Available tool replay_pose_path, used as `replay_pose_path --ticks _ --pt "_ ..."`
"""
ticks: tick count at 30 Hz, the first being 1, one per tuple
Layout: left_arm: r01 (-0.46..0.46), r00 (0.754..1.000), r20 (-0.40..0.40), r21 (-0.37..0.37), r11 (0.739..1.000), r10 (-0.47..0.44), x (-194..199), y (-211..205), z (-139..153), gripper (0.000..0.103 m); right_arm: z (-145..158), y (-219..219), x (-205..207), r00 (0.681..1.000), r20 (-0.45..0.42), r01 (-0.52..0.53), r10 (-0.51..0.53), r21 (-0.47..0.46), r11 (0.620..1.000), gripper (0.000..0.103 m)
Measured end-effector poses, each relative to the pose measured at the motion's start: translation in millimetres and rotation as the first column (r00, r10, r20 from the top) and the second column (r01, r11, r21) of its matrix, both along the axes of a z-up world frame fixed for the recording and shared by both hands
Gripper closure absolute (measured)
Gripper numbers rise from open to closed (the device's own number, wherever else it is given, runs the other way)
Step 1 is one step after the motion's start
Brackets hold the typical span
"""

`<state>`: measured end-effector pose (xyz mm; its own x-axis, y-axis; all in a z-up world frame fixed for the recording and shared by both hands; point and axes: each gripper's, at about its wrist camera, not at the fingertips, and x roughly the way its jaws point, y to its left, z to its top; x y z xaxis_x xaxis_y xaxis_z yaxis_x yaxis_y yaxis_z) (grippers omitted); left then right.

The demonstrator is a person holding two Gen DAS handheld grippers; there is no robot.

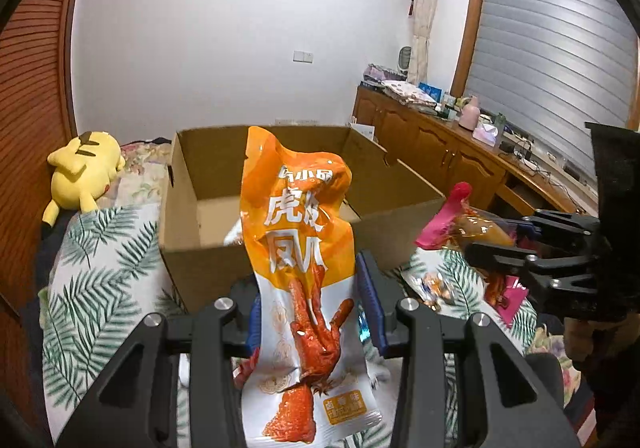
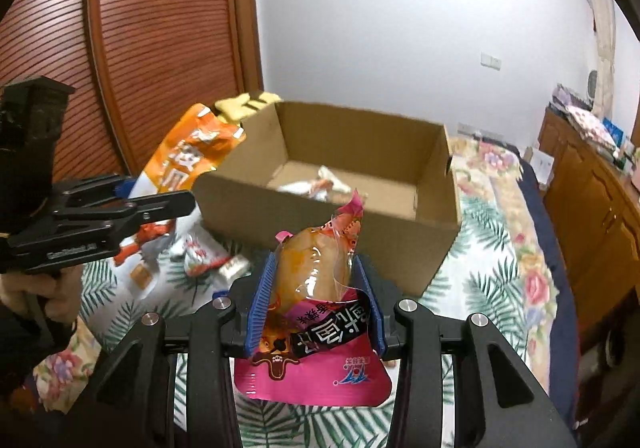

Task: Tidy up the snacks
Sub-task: 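Lift both packets over the box and release them inside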

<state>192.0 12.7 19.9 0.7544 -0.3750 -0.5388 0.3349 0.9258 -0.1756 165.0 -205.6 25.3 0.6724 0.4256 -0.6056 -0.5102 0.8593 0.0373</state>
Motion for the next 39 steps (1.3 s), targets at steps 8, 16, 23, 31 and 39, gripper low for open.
replay_pose_path --ticks 8,16,23,31,39 --pt "-0.010 1.000 0.028 0.005 1.000 0.010 43 3 13 0.063 21 3 32 0.999 0.046 -0.023 0.023 0.012 1.000 0.062" --pt "0.010 0.998 0.057 0.015 1.000 -0.010 84 3 27 0.063 23 9 68 0.997 0.067 -0.029 0.029 0.000 1.000 0.062" --pt "-0.003 0.999 0.054 0.039 0.999 0.001 121 1 24 0.063 25 13 97 0.996 0.084 -0.036 0.034 0.023 0.999 0.062" --pt "-0.010 1.000 0.002 0.072 0.997 0.010 149 -3 8 0.063 23 22 125 0.996 0.075 -0.051 0.048 0.042 0.998 0.062" --pt "-0.017 0.997 -0.075 0.137 0.990 0.027 168 -11 -9 0.062 14 29 144 0.998 0.044 -0.040 0.037 0.051 0.998 0.062"
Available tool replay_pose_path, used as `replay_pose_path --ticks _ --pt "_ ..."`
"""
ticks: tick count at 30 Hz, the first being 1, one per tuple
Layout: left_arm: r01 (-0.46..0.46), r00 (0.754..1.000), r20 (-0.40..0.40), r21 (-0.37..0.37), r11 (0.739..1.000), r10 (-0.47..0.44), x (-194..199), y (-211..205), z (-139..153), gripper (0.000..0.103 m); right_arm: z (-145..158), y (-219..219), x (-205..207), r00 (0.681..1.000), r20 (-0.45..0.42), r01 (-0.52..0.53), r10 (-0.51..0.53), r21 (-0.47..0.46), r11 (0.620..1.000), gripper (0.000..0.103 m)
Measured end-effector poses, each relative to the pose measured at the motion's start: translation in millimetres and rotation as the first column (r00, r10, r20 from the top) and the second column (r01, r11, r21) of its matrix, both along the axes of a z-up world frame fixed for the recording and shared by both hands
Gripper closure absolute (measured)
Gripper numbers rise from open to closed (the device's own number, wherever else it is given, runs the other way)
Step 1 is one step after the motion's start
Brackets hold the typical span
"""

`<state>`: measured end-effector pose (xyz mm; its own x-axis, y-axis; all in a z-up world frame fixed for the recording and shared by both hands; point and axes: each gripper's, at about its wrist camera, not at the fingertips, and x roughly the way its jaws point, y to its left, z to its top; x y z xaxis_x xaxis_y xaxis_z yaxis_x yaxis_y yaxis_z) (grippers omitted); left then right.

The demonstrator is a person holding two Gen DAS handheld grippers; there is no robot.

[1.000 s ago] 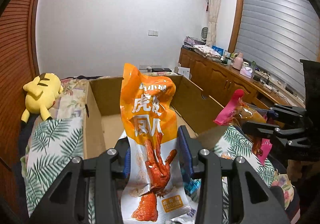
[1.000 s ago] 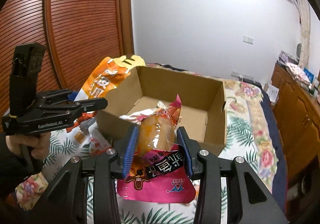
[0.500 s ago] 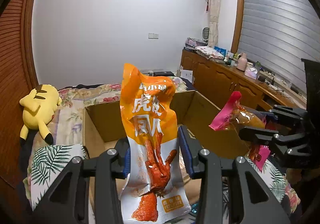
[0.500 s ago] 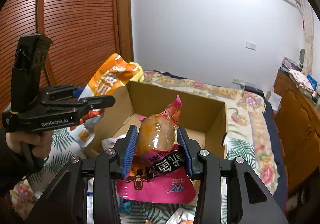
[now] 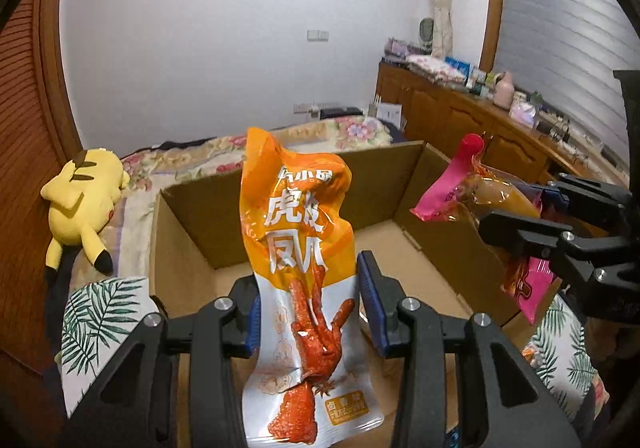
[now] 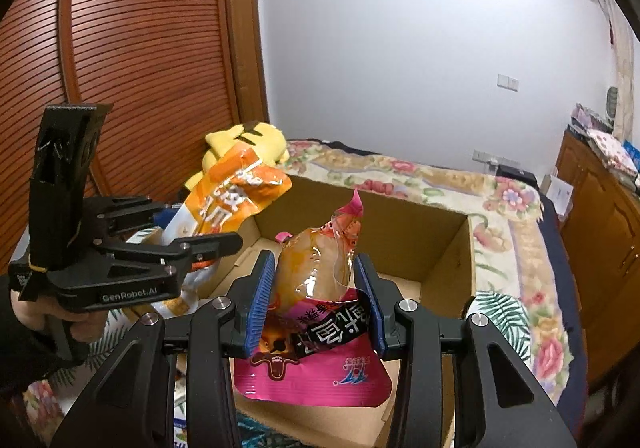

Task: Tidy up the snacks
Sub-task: 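Lift both packets over the box and release them inside, then withdraw both open tools from the box toward the remaining snacks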

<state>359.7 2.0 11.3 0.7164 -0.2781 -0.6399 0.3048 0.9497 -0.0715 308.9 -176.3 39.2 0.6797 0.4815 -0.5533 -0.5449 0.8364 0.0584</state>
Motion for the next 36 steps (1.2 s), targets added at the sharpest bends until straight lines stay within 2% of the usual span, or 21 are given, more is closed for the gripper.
replay_pose_path --ticks 4,7,16,22,24,27,30,36 --pt "-0.012 0.999 -0.035 0.001 1.000 0.012 -1 -1 -7 0.061 -15 3 6 0.999 -0.036 0.009 -0.010 -0.014 1.000 0.062" --pt "-0.019 1.000 -0.020 -0.004 1.000 0.019 -6 -2 -4 0.056 -26 6 10 0.998 -0.064 0.019 -0.021 -0.031 0.999 0.062" --pt "-0.034 0.999 -0.007 -0.010 0.999 0.034 -21 9 -1 0.049 -48 14 16 0.992 -0.119 0.041 -0.050 -0.078 0.996 0.062" --pt "-0.041 0.999 0.016 0.017 0.999 0.041 -37 15 7 0.044 -54 18 20 0.987 -0.147 0.051 -0.065 -0.096 0.994 0.062" --pt "-0.047 0.999 0.018 0.024 0.999 0.046 -41 17 8 0.044 -55 18 21 0.985 -0.155 0.056 -0.070 -0.092 0.994 0.068" --pt "-0.059 0.998 0.012 0.023 0.998 0.058 -46 23 9 0.043 -54 18 19 0.984 -0.164 0.062 -0.076 -0.088 0.994 0.067" --pt "-0.067 0.998 0.006 0.019 0.998 0.067 -51 26 10 0.042 -53 18 17 0.984 -0.161 0.066 -0.081 -0.099 0.993 0.068" --pt "-0.048 0.999 0.016 0.015 0.999 0.048 -66 29 13 0.039 -41 7 -1 0.987 -0.133 0.081 -0.087 -0.053 0.995 0.066"
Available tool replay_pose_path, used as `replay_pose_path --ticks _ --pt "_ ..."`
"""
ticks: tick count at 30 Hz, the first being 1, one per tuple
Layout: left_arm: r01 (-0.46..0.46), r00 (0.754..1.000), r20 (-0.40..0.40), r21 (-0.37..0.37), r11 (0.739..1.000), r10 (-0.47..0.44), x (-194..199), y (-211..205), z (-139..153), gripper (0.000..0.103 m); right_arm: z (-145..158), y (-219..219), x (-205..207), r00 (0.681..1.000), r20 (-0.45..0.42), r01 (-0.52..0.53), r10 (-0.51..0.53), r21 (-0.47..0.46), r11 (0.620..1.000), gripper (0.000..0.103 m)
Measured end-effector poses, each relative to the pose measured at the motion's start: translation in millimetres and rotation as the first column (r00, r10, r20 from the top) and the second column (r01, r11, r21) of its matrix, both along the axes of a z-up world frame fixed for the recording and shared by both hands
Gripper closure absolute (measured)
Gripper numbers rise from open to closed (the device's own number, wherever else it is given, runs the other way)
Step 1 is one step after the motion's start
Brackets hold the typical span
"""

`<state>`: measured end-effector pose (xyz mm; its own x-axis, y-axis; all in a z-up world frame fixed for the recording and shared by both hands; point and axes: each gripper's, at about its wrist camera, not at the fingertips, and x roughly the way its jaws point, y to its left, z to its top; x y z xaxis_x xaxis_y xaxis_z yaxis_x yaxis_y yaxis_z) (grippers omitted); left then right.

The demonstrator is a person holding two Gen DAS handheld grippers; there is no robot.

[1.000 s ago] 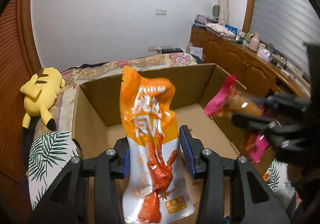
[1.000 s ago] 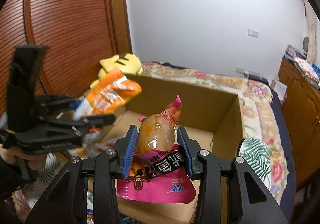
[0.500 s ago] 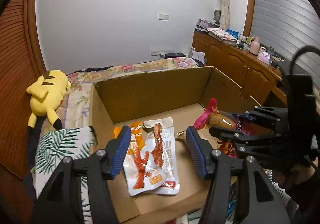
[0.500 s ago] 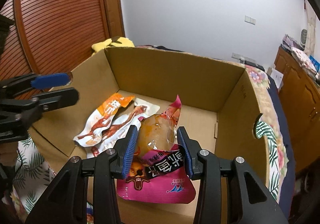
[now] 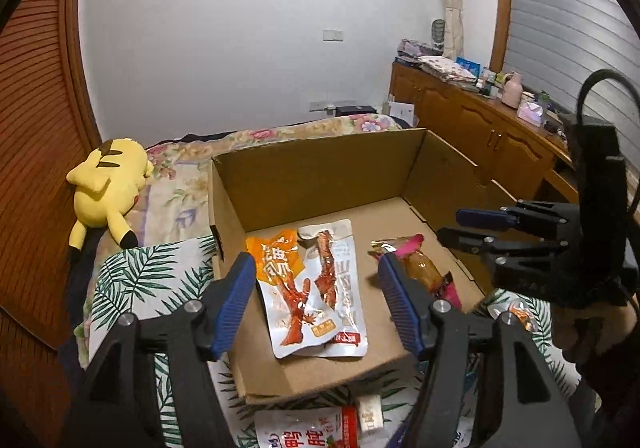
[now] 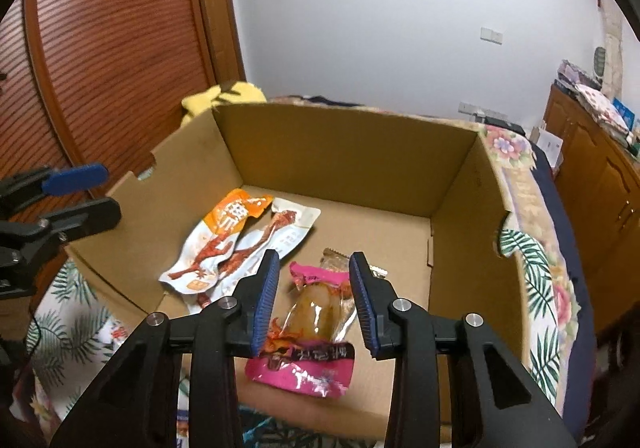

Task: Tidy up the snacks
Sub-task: 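Withdraw both open tools from the box toward the remaining snacks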

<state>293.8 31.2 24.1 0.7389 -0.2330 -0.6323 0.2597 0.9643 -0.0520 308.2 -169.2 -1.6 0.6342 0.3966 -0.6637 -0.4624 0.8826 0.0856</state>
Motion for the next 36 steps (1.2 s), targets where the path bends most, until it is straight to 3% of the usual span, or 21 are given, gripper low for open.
replay_pose_path --ticks 15,23,36 --pt "0.036 0.996 0.077 0.014 0.999 -0.037 -60 2 12 0.038 29 -66 -87 0.993 0.091 0.070 -0.078 0.084 0.994 0.060" --pt "0.038 0.997 0.073 -0.016 0.999 -0.037 -89 5 3 0.038 7 -93 -110 0.990 0.055 0.127 -0.130 0.054 0.990 0.053" --pt "0.028 1.000 0.001 -0.019 0.999 -0.028 -104 13 -36 0.038 -44 -114 -105 0.985 -0.068 0.164 -0.159 0.062 0.985 0.050"
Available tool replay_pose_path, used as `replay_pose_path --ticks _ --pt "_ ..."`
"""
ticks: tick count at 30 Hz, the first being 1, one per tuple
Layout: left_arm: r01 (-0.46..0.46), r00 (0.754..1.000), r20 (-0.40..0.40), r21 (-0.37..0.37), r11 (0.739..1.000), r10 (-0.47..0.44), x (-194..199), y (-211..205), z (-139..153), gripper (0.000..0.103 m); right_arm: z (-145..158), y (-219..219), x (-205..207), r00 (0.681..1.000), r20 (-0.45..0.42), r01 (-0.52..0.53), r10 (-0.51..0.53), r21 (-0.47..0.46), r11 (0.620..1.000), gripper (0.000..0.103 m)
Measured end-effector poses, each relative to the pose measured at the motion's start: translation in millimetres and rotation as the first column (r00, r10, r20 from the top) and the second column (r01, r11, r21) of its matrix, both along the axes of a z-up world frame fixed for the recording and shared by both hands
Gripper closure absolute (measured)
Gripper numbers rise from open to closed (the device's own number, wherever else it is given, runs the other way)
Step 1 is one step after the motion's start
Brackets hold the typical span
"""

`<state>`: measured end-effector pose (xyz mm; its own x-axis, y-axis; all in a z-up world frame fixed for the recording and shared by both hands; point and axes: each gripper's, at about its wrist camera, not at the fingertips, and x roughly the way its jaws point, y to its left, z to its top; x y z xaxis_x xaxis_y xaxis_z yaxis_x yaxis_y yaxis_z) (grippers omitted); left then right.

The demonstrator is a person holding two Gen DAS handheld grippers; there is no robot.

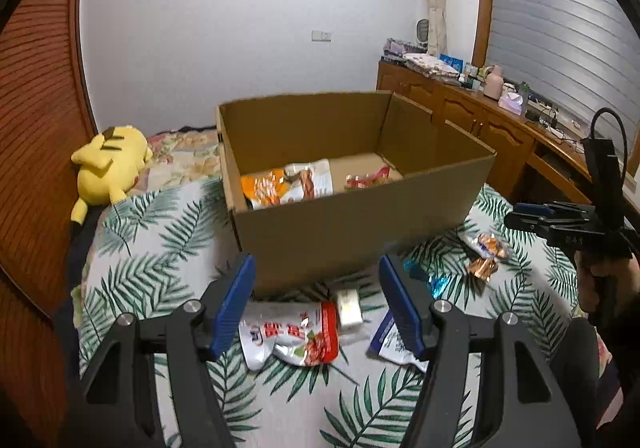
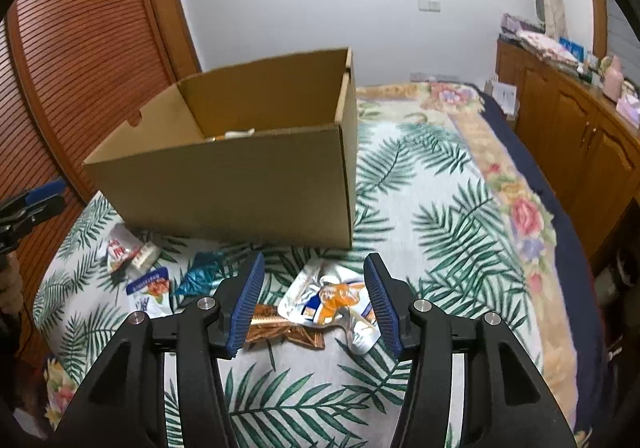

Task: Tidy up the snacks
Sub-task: 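Withdraw both open tools from the box toward the remaining snacks, then grasp the silver-orange pouch with the right tool while the left tool grasps the white-blue packet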

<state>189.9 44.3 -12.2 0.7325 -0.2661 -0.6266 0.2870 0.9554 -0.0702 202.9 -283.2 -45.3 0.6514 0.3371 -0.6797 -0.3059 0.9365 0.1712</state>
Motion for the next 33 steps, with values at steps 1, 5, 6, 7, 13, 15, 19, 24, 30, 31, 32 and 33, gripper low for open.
replay_pose_path --ticks 1,5,6,7,13,15,19,24,30,31,32,33 --pt "-0.002 1.000 -0.009 0.001 1.000 0.002 0 0 -4 0.038 -5 0 3 1.000 -0.016 -0.010 0.011 0.007 1.000 0.050" --pt "-0.004 0.999 -0.037 0.005 1.000 0.004 -2 0 -16 0.038 -20 2 14 0.998 -0.056 -0.028 0.029 0.004 1.000 0.050" --pt "-0.004 0.999 -0.043 0.003 1.000 0.004 -3 -1 -18 0.038 -24 3 16 0.997 -0.064 -0.031 0.031 0.005 1.000 0.050" --pt "-0.004 0.999 -0.049 0.002 1.000 0.004 -3 -1 -20 0.038 -29 3 20 0.996 -0.078 -0.037 0.037 0.008 0.999 0.050" --pt "0.023 0.996 -0.082 -0.002 1.000 -0.023 -6 -8 -31 0.038 -47 0 28 0.991 -0.124 -0.041 0.042 0.005 0.999 0.049" --pt "0.027 0.996 -0.088 -0.008 1.000 -0.028 -7 -11 -32 0.038 -49 1 28 0.991 -0.125 -0.051 0.050 -0.001 0.999 0.049" --pt "0.034 0.994 -0.099 -0.018 0.999 -0.035 -8 -16 -35 0.038 -48 1 24 0.988 -0.138 -0.074 0.074 0.005 0.997 0.048" --pt "0.052 0.992 -0.114 -0.025 0.998 -0.055 -11 -27 -39 0.038 -50 1 18 0.983 -0.154 -0.096 0.098 0.020 0.995 0.045" --pt "0.080 0.987 -0.134 -0.032 0.996 -0.084 -15 -45 -49 0.038 -49 8 7 0.978 -0.157 -0.134 0.135 0.022 0.991 0.041" --pt "0.083 0.987 -0.138 -0.034 0.996 -0.087 -17 -48 -51 0.038 -48 11 5 0.977 -0.156 -0.144 0.145 0.017 0.989 0.040" --pt "0.087 0.986 -0.143 -0.037 0.996 -0.092 -17 -51 -52 0.038 -48 13 3 0.976 -0.155 -0.151 0.151 0.013 0.989 0.040" --pt "0.092 0.984 -0.147 -0.037 0.995 -0.096 -18 -53 -53 0.038 -47 15 1 0.976 -0.154 -0.157 0.157 0.010 0.988 0.040"
